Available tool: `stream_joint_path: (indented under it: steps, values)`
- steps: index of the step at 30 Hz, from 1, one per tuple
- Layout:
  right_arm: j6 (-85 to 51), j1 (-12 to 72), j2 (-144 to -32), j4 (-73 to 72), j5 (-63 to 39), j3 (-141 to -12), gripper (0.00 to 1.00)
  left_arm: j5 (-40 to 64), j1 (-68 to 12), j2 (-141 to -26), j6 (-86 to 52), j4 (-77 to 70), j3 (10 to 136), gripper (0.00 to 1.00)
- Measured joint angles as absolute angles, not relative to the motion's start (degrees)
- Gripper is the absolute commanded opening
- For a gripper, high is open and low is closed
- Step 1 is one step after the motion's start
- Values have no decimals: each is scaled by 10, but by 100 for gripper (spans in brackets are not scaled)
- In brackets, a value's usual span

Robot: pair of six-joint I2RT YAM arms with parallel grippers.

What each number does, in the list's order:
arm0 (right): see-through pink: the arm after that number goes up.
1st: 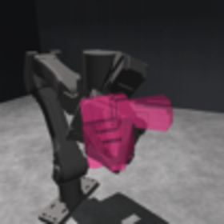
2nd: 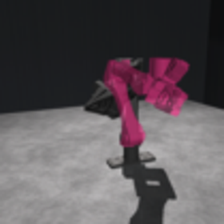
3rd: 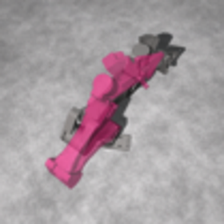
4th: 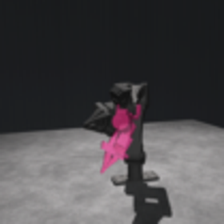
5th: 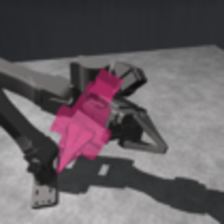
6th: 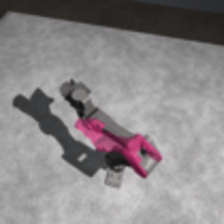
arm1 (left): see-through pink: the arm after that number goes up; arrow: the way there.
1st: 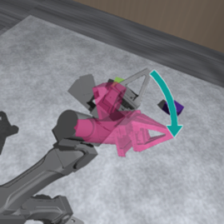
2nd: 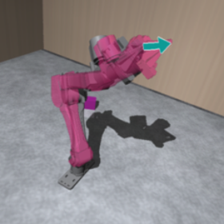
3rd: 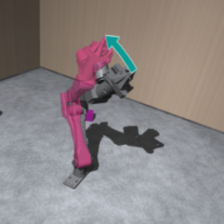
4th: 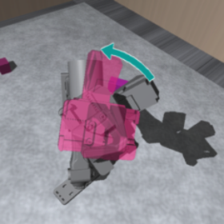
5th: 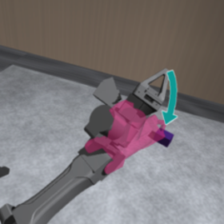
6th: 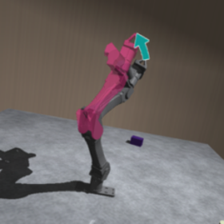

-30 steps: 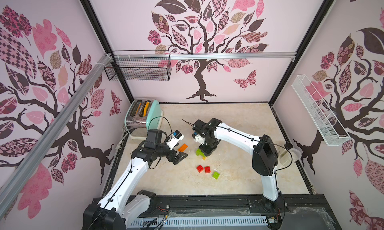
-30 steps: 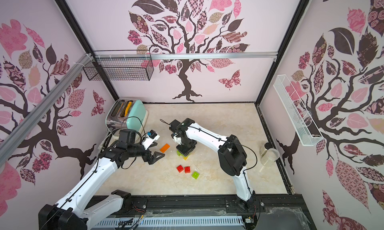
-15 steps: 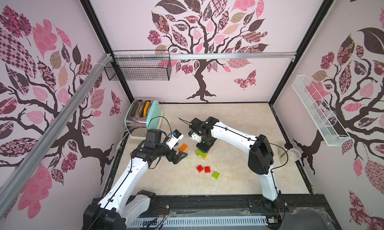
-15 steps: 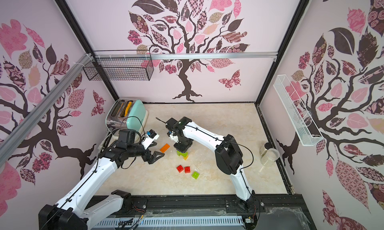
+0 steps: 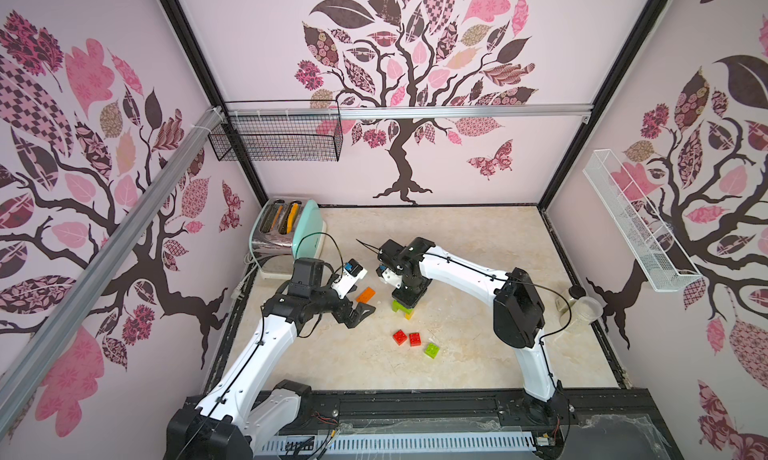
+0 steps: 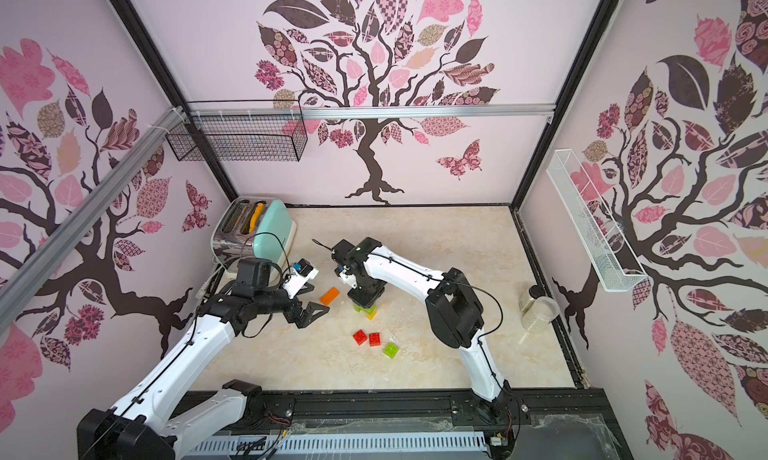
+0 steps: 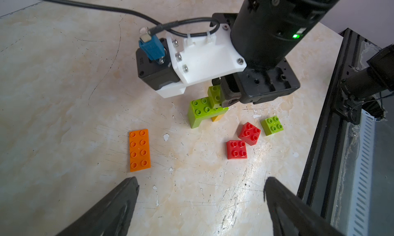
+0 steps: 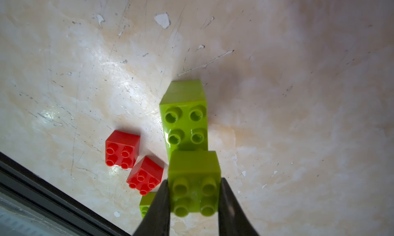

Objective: Assemble a giraffe with lego
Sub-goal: Assemble the lego brick with the lego brick.

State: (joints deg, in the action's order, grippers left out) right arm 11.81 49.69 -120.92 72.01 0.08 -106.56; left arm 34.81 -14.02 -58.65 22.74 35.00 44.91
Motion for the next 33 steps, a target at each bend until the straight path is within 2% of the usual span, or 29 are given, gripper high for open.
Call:
stream_joint_path:
  steps: [33]
  values:
    - [135, 499, -1192, 686, -3, -1026, 15, 350, -140, -588, 225, 343, 449, 98]
